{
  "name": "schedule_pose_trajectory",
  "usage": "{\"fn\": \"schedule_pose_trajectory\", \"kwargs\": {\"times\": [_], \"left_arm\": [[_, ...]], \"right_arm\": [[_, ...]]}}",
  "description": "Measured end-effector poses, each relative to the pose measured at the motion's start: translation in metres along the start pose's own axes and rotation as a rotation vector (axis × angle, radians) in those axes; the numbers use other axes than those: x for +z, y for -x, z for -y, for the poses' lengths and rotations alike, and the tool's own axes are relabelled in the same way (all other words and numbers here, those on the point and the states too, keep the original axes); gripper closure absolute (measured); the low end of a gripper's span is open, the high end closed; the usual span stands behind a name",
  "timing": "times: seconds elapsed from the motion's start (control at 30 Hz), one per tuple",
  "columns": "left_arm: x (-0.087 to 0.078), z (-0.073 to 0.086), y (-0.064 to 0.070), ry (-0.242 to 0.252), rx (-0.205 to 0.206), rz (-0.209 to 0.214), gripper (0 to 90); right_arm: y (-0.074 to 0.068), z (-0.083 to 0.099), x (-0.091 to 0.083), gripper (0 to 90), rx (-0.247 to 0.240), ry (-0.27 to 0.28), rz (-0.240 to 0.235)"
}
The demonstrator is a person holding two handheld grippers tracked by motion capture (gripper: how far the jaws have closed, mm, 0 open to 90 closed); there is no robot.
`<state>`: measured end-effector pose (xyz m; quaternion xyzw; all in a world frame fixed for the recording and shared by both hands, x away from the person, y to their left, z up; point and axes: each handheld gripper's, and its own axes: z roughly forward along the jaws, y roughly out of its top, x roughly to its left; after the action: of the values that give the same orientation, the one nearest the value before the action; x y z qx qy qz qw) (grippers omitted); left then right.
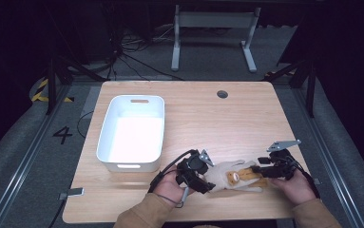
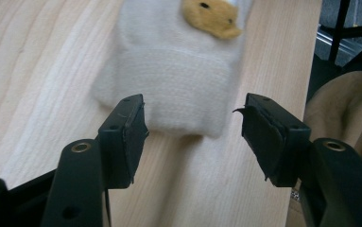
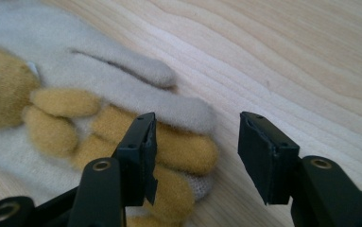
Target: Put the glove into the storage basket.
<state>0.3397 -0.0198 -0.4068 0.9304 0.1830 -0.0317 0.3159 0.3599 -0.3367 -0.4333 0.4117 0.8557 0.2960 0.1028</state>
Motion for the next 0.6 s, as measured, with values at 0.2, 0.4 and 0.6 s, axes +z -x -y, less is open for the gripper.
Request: {"fn": "schedule_pose_trajectory", "kwargs": {"times": [0.2, 0.4, 0.6], "left_arm": [[0.012, 0.001, 0.003, -0.019, 0.002, 0.005, 41.1], [0.021, 0.001, 0.005, -0.024, -0.002, 0.001, 41.4], [0.029, -0.002, 0.006, -0.045, 0.005, -0.015, 39.9]], "right_arm": [[0.004, 0.001, 0.008, 61.4, 0.055, -0.048, -0.066], [-0.008, -0.002, 0.003, 82.2, -0.001, -0.047, -0.012], [-0.014, -0.004, -0.001, 84.2, -0.029, -0.039, 0.021]]}}
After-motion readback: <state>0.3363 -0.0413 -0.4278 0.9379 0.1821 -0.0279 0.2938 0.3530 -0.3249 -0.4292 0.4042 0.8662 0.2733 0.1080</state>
